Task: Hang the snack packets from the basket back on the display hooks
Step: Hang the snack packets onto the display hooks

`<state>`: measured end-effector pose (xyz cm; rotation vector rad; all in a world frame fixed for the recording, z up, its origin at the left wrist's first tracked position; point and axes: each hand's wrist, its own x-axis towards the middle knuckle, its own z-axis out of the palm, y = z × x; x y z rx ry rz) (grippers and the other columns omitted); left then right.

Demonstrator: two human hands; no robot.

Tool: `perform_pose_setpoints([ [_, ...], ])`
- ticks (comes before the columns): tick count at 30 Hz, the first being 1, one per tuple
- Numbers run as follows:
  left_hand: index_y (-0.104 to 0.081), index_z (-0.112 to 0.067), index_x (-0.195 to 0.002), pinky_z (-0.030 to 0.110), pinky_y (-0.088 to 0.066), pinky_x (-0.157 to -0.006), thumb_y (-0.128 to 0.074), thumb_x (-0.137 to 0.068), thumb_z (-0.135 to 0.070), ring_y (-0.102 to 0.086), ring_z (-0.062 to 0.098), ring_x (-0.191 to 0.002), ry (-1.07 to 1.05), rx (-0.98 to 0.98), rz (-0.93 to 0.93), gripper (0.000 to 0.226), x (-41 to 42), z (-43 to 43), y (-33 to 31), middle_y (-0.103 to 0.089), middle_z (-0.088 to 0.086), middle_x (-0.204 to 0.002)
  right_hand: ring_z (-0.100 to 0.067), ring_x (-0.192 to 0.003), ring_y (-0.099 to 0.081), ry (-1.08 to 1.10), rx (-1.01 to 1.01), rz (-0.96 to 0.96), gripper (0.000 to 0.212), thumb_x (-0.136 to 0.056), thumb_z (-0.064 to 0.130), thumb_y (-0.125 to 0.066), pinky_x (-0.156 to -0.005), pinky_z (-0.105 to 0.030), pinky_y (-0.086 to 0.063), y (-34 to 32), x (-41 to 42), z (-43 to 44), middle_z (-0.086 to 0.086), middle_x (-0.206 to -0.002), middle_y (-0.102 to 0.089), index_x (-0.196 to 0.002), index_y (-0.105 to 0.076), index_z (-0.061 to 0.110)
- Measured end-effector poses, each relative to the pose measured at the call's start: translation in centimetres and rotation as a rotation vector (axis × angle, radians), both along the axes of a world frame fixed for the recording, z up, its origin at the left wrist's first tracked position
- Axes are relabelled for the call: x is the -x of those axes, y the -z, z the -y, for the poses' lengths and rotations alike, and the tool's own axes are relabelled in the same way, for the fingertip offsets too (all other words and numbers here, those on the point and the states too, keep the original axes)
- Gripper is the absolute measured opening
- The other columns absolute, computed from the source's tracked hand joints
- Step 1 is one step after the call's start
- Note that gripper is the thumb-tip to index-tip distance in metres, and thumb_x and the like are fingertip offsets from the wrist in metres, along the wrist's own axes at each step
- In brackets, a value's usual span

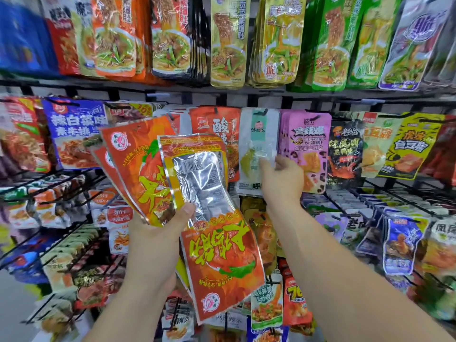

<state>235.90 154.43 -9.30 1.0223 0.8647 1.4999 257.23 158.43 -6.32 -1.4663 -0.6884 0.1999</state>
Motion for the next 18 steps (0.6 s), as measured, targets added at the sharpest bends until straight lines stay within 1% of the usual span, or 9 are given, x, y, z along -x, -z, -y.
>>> perform_pose_setpoints([
  [2,-0.061,-0.029,-0.101,0.029,-0.055,-0.077,-0.081,-0.087,-0.011,-0.073,-0.001,-0.076,0.06,-0.026,-0.033,0.03,0.2,-0.2,1.0,-0.077,-0.013,-0.085,-0.017,-0.131,-0.057,-0.074,-0.021,0.013,0.058,-0.096,0.039,-0.07,-0.113,-0.041,-0.045,1.6,1.1,1.9,-0.001,-0.143,-0.061,-0.146,-0.056,0.014],
  [5,-0.046,-0.035,-0.087,0.02,-0.051,-0.071,-0.076,-0.089,-0.008,-0.064,-0.014,-0.057,0.141,-0.043,-0.056,0.04,0.2,1.3,0.9,-0.067,-0.029,-0.06,-0.005,-0.132,-0.055,-0.184,-0.139,0.019,0.059,-0.095,0.044,-0.071,-0.115,-0.038,-0.044,2.6,3.2,5.6,0.009,-0.144,-0.059,-0.147,-0.053,0.021],
  [6,-0.05,-0.035,-0.089,0.024,-0.055,-0.076,-0.077,-0.086,-0.01,-0.066,-0.014,-0.06,0.16,-0.034,-0.072,0.037,0.1,1.4,1.4,-0.068,-0.032,-0.062,-0.003,-0.13,-0.056,-0.225,-0.142,0.023,0.062,-0.093,0.045,-0.073,-0.113,-0.035,-0.045,2.6,3.9,6.8,0.011,-0.142,-0.059,-0.147,-0.052,0.022],
  [8,-0.071,-0.025,-0.104,0.049,-0.061,-0.089,-0.082,-0.076,-0.018,-0.078,0.01,-0.083,0.192,-0.018,-0.107,0.031,-0.1,1.8,2.3,-0.081,-0.01,-0.089,-0.002,-0.123,-0.06,-0.358,-0.063,0.022,0.077,-0.082,0.054,-0.079,-0.106,-0.033,-0.05,2.6,5.1,9.1,0.014,-0.136,-0.062,-0.148,-0.051,0.026],
  [9,-0.074,-0.019,-0.111,0.057,-0.061,-0.089,-0.083,-0.073,-0.022,-0.079,0.022,-0.091,0.212,-0.006,-0.114,0.04,-0.1,2.0,2.7,-0.082,0.0,-0.1,-0.005,-0.119,-0.064,-0.441,0.001,0.017,0.08,-0.076,0.057,-0.083,-0.101,-0.036,-0.053,2.5,5.5,10.0,0.015,-0.13,-0.066,-0.144,-0.053,0.027],
  [10,-0.074,-0.017,-0.116,0.059,-0.06,-0.088,-0.085,-0.07,-0.025,-0.079,0.028,-0.096,0.228,0.001,-0.124,0.048,-0.2,2.2,3.1,-0.081,0.004,-0.105,-0.009,-0.111,-0.069,-0.512,0.052,-0.005,0.071,-0.074,0.053,-0.087,-0.094,-0.038,-0.057,2.7,5.6,10.5,0.012,-0.121,-0.072,-0.135,-0.06,0.026],
  [13,-0.075,-0.03,-0.113,0.055,-0.06,-0.089,-0.086,-0.065,-0.031,-0.078,0.024,-0.1,0.259,0.026,-0.14,0.049,-0.9,3.2,3.7,-0.08,-0.002,-0.108,-0.012,-0.083,-0.076,-0.563,0.098,-0.054,0.032,-0.08,0.029,-0.087,-0.07,-0.028,-0.058,3.6,4.9,11.5,0.005,-0.093,-0.079,-0.106,-0.072,0.022],
  [15,-0.073,-0.032,-0.111,0.048,-0.059,-0.09,-0.087,-0.07,-0.029,-0.077,0.014,-0.097,0.263,0.029,-0.169,0.043,-1.4,3.7,4.4,-0.081,-0.01,-0.104,-0.017,-0.075,-0.076,-0.564,0.089,-0.066,0.03,-0.08,0.026,-0.088,-0.061,-0.031,-0.057,4.1,4.2,12.2,0.0,-0.088,-0.079,-0.104,-0.072,0.016],
  [18,-0.07,-0.026,-0.112,0.039,-0.057,-0.085,-0.085,-0.081,-0.022,-0.076,0.003,-0.088,0.262,0.052,-0.206,0.034,-2.4,4.7,5.1,-0.08,-0.017,-0.094,-0.025,-0.074,-0.076,-0.525,0.087,-0.086,0.034,-0.079,0.026,-0.089,-0.06,-0.038,-0.06,5.0,3.0,13.3,-0.003,-0.084,-0.078,-0.101,-0.069,0.01],
])
